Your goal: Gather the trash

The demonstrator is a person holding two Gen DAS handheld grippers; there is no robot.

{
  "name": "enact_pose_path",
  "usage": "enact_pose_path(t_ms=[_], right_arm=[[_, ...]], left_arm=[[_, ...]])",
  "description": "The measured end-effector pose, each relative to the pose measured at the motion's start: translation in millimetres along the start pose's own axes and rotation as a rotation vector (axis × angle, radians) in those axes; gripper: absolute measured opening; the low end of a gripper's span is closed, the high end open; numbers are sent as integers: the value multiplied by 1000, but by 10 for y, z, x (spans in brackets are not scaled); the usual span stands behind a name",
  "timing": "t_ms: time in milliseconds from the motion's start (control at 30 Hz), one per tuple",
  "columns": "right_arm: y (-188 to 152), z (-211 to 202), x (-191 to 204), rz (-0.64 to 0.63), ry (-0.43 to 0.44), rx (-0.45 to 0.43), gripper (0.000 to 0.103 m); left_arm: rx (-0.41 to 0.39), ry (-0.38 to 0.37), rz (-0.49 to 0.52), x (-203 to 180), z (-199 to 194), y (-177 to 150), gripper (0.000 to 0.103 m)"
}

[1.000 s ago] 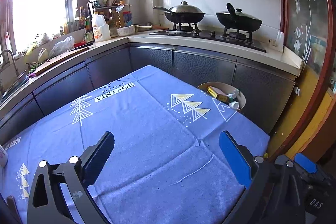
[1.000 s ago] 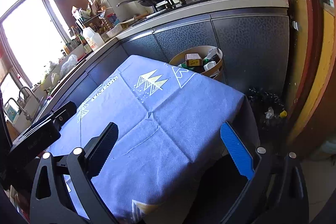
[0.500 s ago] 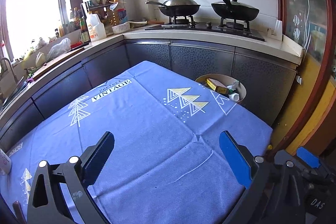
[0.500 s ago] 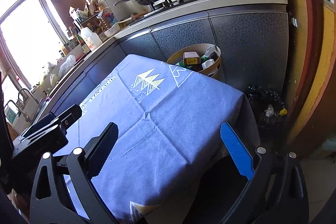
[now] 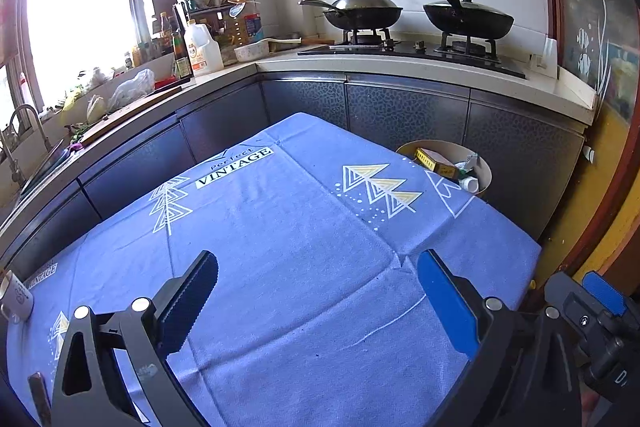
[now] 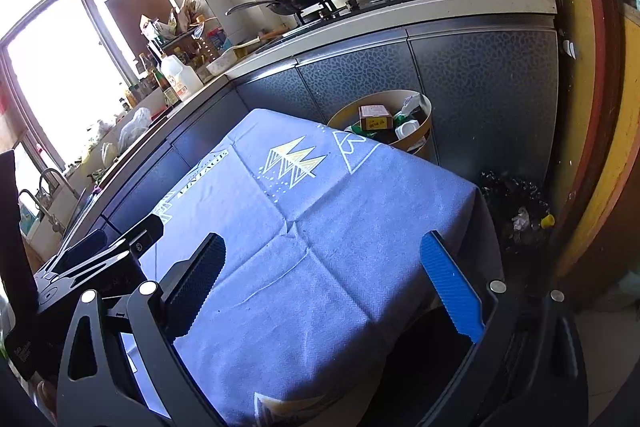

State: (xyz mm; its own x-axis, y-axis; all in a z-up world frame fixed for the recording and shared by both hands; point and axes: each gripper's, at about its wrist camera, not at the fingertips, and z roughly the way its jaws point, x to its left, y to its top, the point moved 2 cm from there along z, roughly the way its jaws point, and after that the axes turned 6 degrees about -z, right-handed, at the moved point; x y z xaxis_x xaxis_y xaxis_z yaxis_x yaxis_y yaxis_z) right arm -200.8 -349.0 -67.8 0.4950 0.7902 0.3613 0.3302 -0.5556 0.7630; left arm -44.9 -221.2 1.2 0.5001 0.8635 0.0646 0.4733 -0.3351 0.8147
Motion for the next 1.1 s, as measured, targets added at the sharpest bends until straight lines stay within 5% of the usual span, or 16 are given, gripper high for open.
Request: enact_pose_path(t_ms=[1100], right_arm=[[-27,-3,-28,16,4,-13,97]], left_arm=[[10,15,2,-9,55,-33,99]])
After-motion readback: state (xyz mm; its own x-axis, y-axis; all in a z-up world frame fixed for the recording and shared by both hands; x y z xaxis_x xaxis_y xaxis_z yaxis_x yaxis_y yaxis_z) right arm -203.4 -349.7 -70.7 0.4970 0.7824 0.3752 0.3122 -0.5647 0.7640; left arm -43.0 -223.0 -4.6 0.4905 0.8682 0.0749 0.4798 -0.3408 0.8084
